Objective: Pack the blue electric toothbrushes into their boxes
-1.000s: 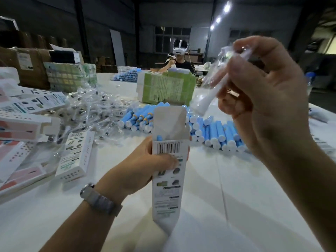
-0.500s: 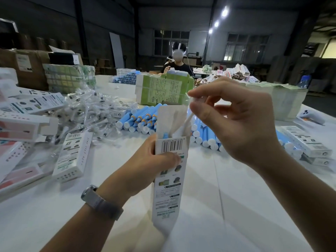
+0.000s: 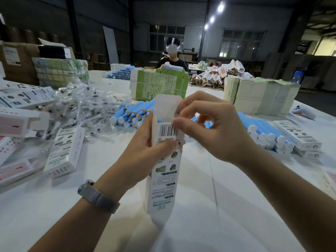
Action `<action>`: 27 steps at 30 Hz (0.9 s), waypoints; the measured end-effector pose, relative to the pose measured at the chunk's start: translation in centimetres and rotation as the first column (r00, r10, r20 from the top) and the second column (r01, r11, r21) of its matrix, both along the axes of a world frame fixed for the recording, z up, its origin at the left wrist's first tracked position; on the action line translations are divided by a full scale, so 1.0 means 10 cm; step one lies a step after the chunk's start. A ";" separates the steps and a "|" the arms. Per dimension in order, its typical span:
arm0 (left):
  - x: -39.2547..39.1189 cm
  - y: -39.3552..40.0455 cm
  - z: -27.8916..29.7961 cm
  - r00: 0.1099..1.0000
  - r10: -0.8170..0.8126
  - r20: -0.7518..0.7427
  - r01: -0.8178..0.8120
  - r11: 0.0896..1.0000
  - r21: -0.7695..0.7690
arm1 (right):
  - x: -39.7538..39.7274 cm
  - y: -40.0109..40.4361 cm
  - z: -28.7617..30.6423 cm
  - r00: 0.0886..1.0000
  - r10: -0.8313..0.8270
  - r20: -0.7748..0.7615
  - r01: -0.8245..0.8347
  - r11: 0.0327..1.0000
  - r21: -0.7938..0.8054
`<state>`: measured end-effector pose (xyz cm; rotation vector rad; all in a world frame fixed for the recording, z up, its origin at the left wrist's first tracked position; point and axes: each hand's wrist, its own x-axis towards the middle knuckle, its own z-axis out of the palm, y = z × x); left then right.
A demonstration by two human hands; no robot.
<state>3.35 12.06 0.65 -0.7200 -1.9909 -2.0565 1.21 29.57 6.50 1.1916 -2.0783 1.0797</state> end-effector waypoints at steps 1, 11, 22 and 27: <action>0.00 0.01 -0.01 1.000 -0.012 -0.012 0.012 1.000 0.012 | -0.02 0.00 -0.02 1.000 0.001 0.001 -0.001 1.000 -0.012; -0.01 0.02 -0.01 0.993 -0.078 -0.088 0.079 0.997 0.003 | -0.11 -0.07 -0.22 0.983 0.142 0.117 -0.104 0.952 -0.286; 0.00 0.10 -0.04 0.953 -0.002 -0.303 -0.008 1.000 -0.030 | -0.11 -0.10 -0.33 0.977 0.159 0.140 -0.112 0.948 -0.296; 0.00 0.11 -0.03 0.950 -0.010 -0.311 -0.006 0.999 -0.050 | -0.11 -0.08 -0.32 0.973 0.170 0.153 -0.113 0.940 -0.323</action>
